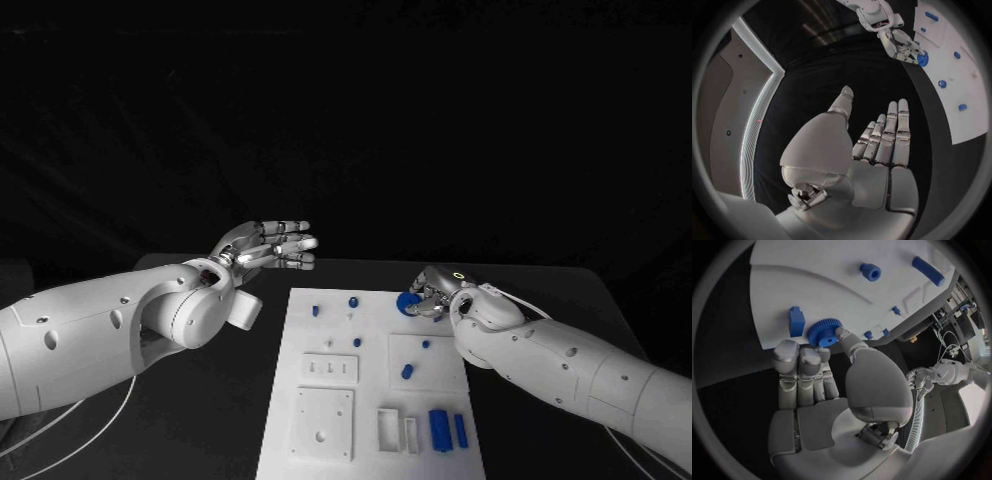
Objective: Assemble the parts on the task board
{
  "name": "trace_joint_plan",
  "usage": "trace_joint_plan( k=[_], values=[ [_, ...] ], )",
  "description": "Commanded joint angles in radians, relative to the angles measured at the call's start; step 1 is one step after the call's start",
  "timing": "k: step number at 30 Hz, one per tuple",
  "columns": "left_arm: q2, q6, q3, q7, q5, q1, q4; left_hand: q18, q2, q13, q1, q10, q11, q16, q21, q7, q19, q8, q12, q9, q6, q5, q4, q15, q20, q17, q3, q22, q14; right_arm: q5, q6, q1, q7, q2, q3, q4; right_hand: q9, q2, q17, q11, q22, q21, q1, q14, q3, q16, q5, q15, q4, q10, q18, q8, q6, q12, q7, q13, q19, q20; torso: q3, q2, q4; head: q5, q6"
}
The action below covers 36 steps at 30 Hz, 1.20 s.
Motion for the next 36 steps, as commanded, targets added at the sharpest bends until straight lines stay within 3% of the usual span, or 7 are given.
trace_joint_plan(
  k=[1,7,13,14,16,25,36],
  values=[
    [0.002,0.020,0.000,0.004,-0.003,0.001,0.001,-0.006,0.004,0.000,-0.004,-0.007,0.002,0.003,0.002,0.036,-0.006,0.001,0.002,-0.001,-0.008,0.000,-0.005,0.000,-0.002,0.001,-0.002,-0.001,-0.004,-0.007,0.048,-0.004,-0.003,0.002,-0.004,-0.007,0.002,0.011,0.003,-0.005,0.106,0.005,0.007,0.007,0.084,0.004,-0.015,-0.002,-0.037,0.000,-0.002,-0.001,0.013,0.001,0.003,0.004,0.011,0.003,-0.0004,-0.001,-0.0005,0.000,0.000],
    [0.001,0.021,0.000,-0.002,-0.004,0.001,0.001,-0.006,0.005,0.000,-0.004,-0.007,0.002,0.003,0.003,0.036,-0.007,0.001,0.002,-0.001,-0.008,0.000,-0.006,0.000,-0.002,0.001,-0.004,-0.002,-0.006,-0.020,0.059,-0.004,-0.006,0.002,-0.005,-0.006,0.002,0.003,0.006,-0.008,0.107,0.017,-0.021,0.006,0.189,0.006,0.079,-0.002,-0.097,0.000,0.000,-0.001,0.025,0.001,0.003,0.006,0.006,0.002,0.0002,0.000,-0.0015,0.001,0.000],
    [0.001,0.021,0.000,-0.004,-0.004,0.001,0.001,-0.006,0.005,0.000,-0.004,-0.007,0.002,0.003,0.003,0.036,-0.007,0.001,0.002,-0.001,-0.008,0.000,-0.006,0.000,-0.002,0.001,-0.004,-0.002,-0.006,-0.033,0.036,-0.004,-0.013,0.001,-0.005,0.006,0.003,0.013,0.012,-0.012,0.108,0.031,-0.034,0.007,0.219,0.010,0.100,-0.006,-0.119,0.009,0.001,0.000,0.047,0.010,-0.003,0.015,0.003,-0.001,0.0005,0.000,-0.0014,0.001,0.000],
    [0.001,0.022,0.000,-0.005,-0.004,0.000,0.001,-0.006,0.005,0.000,-0.004,-0.007,0.002,0.003,0.003,0.036,-0.007,0.001,0.002,-0.001,-0.008,0.000,-0.006,0.000,-0.002,0.001,-0.004,-0.002,-0.006,-0.034,0.028,-0.004,-0.015,0.001,-0.005,0.009,0.003,0.016,0.012,-0.013,0.108,0.033,-0.037,0.007,0.217,0.010,0.083,-0.006,-0.117,0.010,0.000,0.000,0.053,0.011,-0.004,0.016,0.003,-0.001,0.0010,0.000,-0.0013,0.001,-0.001],
    [0.001,0.023,0.000,-0.008,-0.005,0.000,0.001,-0.006,0.005,0.000,-0.004,-0.007,0.002,0.003,0.003,0.036,-0.007,0.001,0.002,-0.001,-0.008,0.000,-0.006,0.000,-0.002,0.001,-0.004,-0.002,-0.006,-0.036,0.013,-0.004,-0.019,0.000,-0.005,0.019,0.002,0.027,0.012,-0.014,0.106,0.033,-0.030,0.007,0.194,0.009,-0.005,-0.007,-0.106,0.010,-0.002,-0.002,0.064,0.015,-0.007,0.021,0.002,-0.002,0.0009,0.000,-0.0017,0.004,-0.002],
    [-0.001,0.028,0.000,-0.019,-0.009,0.000,0.001,-0.006,0.005,0.000,-0.004,-0.016,0.001,0.003,0.002,0.035,-0.008,0.001,0.002,-0.001,-0.012,0.000,-0.006,0.000,-0.001,0.001,-0.003,-0.002,-0.007,-0.051,-0.049,-0.004,-0.028,-0.012,-0.005,0.087,0.002,0.019,0.015,-0.015,0.107,0.033,-0.029,0.008,0.151,0.011,-0.083,-0.009,-0.066,0.016,-0.004,0.000,0.070,0.019,-0.012,0.026,0.006,-0.003,0.0012,0.000,-0.0014,0.010,-0.002],
    [-0.002,0.029,0.000,-0.023,-0.009,0.000,0.004,-0.006,0.005,-0.001,-0.004,-0.022,0.001,0.003,0.003,0.035,-0.008,0.001,0.002,-0.001,-0.016,0.000,-0.004,0.000,-0.001,0.001,-0.003,-0.002,-0.007,-0.069,-0.096,0.000,-0.041,-0.019,-0.005,0.205,0.002,0.009,0.017,-0.016,0.109,0.038,-0.016,0.008,0.136,0.012,-0.088,-0.011,-0.042,0.021,-0.006,0.000,0.075,0.022,-0.015,0.031,0.010,-0.006,0.0020,0.001,-0.0026,0.018,0.003]
  ],
)
